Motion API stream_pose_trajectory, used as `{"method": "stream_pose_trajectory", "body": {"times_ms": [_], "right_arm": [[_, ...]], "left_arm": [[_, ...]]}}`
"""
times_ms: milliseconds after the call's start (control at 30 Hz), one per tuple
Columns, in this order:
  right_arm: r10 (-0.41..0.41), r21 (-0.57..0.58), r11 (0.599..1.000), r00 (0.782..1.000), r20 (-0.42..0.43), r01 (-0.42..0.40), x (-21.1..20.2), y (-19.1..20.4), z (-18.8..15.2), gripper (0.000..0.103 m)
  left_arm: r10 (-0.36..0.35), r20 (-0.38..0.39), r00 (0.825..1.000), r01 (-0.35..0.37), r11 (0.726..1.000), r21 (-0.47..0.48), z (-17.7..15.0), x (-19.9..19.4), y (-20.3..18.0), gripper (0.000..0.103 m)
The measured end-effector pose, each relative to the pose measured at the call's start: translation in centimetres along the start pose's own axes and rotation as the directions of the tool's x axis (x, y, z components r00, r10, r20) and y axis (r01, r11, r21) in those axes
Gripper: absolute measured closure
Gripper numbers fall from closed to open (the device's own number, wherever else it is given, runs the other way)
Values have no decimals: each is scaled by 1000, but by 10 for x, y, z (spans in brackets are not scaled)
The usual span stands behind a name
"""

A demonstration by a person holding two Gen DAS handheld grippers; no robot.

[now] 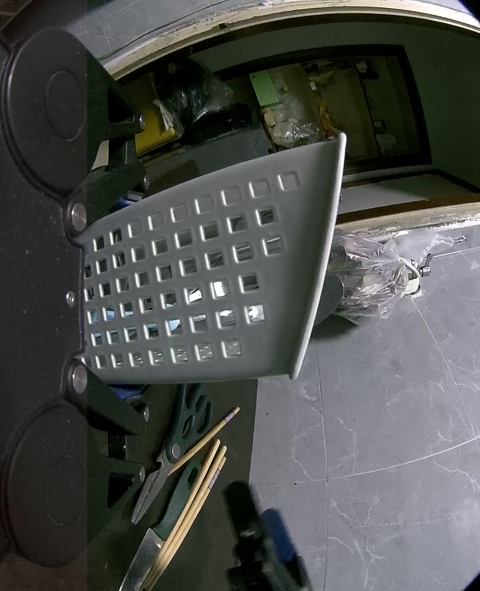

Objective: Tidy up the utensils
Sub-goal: 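Pull the open right tool back from the caddy, then move the open right tool down over the green-handled scissors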

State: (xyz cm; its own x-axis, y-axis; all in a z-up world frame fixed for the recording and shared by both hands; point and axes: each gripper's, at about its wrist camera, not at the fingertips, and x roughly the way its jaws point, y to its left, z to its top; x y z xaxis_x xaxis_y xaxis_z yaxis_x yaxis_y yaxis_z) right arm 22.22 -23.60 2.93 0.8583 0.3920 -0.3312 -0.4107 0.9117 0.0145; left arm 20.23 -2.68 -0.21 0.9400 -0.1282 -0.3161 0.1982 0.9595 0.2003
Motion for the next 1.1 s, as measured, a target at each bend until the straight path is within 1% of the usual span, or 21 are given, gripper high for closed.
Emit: {"method": "stream_pose_trajectory", "body": {"times_ms": [100,167,233,467,600,700,800,900,1000,1067,1100], "right_arm": [[-14,-3,1000,998,-66,14,4,-3,-11,0],[-10,-18,1000,993,-121,7,10,-1,-16,0],[-4,-33,999,987,-159,-1,14,4,-23,0],[39,-104,993,975,-217,-63,31,28,-34,0],[44,-96,993,969,-242,-69,41,30,-35,0],[57,-49,996,966,-252,-72,42,21,-32,0],[113,42,994,959,-262,-106,41,5,-31,0],[158,150,981,953,-258,-122,41,-14,-30,1],[178,228,966,954,-240,-122,43,-31,-30,2],[181,263,958,956,-232,-117,45,-39,-30,6],[180,273,955,956,-231,-113,46,-43,-31,13]], "left_arm": [[-1,0,1000,1,1000,-1,0,0,0,23],[-1,0,1000,1,1000,-1,0,0,0,23],[-1,0,1000,1,1000,0,0,0,0,23],[-2,-1,1000,2,1000,-1,0,0,0,23],[-3,-2,1000,3,1000,-2,1,0,0,23],[-2,-1,1000,2,1000,-2,1,0,0,23],[-2,-3,1000,2,1000,-1,0,0,0,23],[-3,-5,1000,3,1000,-1,1,-1,0,23],[-2,-6,1000,2,1000,-1,1,-1,1,23],[-2,-6,1000,2,1000,0,0,-1,1,23],[-2,-6,1000,2,1000,0,1,-1,1,23]]}}
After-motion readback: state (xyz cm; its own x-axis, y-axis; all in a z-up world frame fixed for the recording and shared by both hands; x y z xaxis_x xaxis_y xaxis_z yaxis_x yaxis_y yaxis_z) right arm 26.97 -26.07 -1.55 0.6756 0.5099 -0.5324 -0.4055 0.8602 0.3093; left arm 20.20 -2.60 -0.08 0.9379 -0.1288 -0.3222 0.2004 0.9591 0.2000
